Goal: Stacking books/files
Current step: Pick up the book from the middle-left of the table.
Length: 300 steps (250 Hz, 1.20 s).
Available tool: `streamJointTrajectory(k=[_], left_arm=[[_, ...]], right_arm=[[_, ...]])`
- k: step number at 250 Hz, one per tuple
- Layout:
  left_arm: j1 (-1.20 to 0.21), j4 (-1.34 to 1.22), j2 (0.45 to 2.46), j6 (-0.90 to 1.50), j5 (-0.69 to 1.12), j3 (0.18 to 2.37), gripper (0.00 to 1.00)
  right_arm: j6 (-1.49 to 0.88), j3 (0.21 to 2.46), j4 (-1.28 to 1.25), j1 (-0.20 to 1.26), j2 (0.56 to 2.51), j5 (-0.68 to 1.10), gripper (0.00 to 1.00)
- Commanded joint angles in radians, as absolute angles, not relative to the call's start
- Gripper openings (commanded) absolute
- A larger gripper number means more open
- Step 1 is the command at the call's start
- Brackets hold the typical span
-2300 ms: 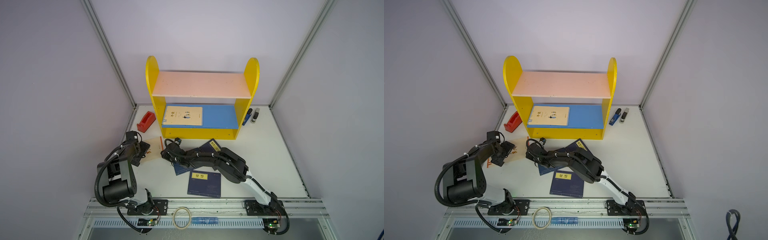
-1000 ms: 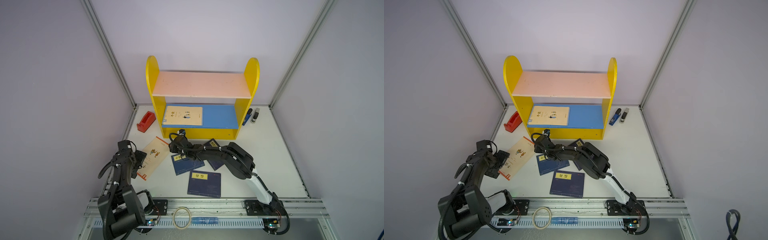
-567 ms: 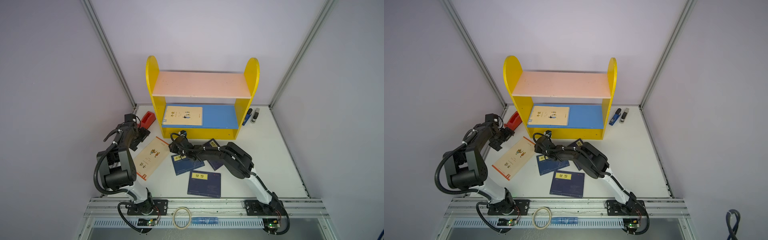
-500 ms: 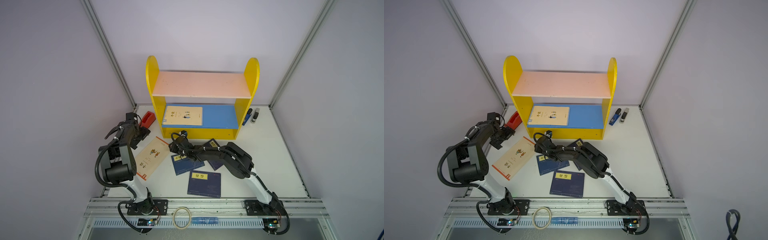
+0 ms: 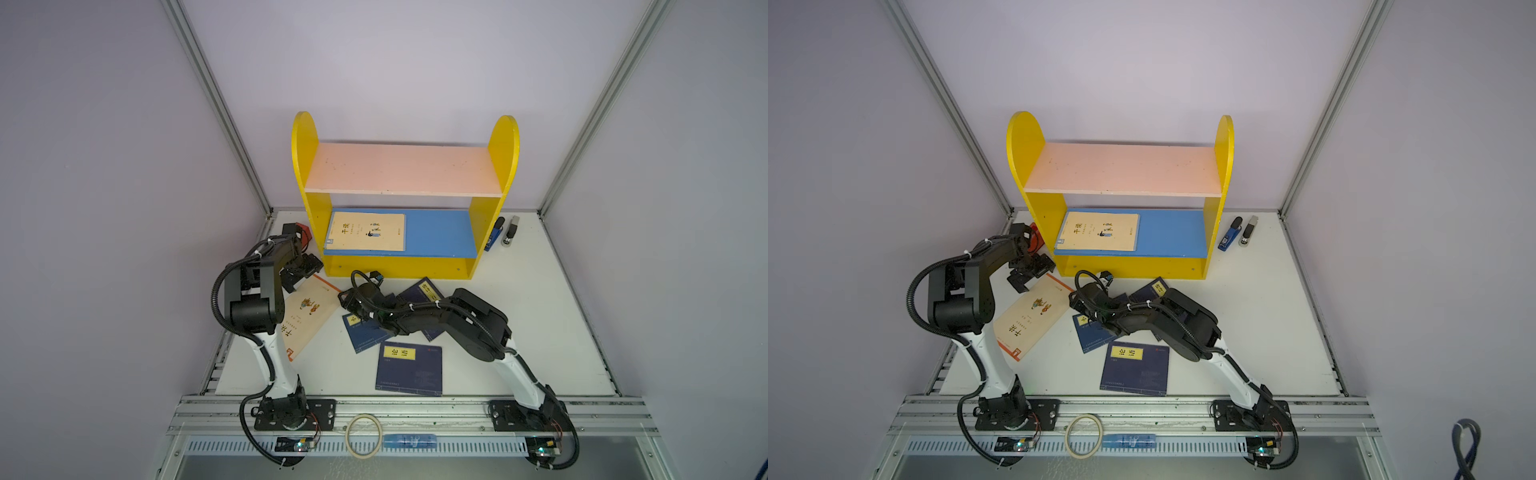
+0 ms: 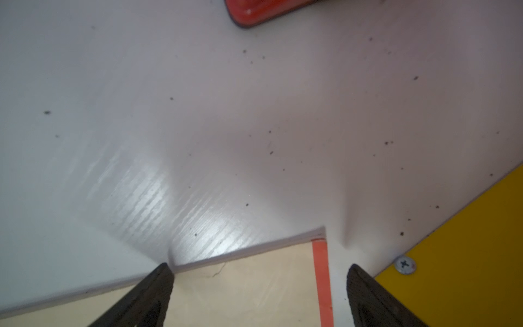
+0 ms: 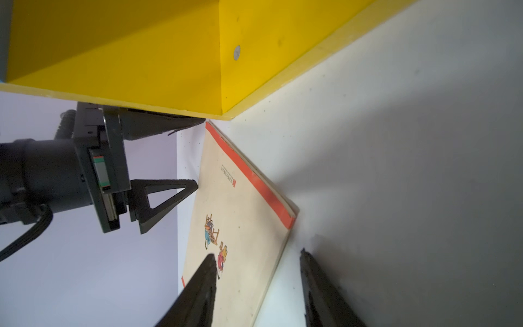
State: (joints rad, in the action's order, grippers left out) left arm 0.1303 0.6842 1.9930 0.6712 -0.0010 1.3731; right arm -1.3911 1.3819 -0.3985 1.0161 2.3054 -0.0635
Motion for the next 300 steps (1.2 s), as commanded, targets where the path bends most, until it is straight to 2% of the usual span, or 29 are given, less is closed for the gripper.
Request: streamJointTrajectory(k=[1,49,118,200,246,263,280,300], left_arm=[[0.125,0.665,2.009,0.670,0.053,1.345,0.95],[0.139,0.635,1.943,0.664,0.106,1.267,0.95],[0.155,0.569,1.955,0.662,0.299,1.228,0.94],[0.159,0.538,1.944,0.673,0.353,1.185,0.94],[0.167,0.532,1.929,0.674,0.367,1.171,0.94],[0.170,0.521,1.915,0.680,0.381,1.158,0.94],[0.175,0.509,1.891,0.689,0.391,1.135,0.94],[0.182,0.496,1.851,0.702,0.397,1.102,0.94]], right_arm=[[-1.461,1.342,-0.290,1.019,2.304,-0.097,0.51],[-1.510,1.329,-0.312,1.011,2.322,-0.117,0.51],[-1.531,1.404,-0.279,1.009,2.377,-0.099,0.51],[-1.527,1.408,-0.349,1.009,2.387,-0.071,0.48],[-1.507,1.377,-0.402,1.009,2.372,-0.084,0.23],[-1.505,1.369,-0.433,1.009,2.376,-0.084,0.08],[-1.499,1.367,-0.452,1.009,2.378,-0.081,0.00],[-1.484,1.363,-0.462,1.011,2.369,-0.079,0.00]])
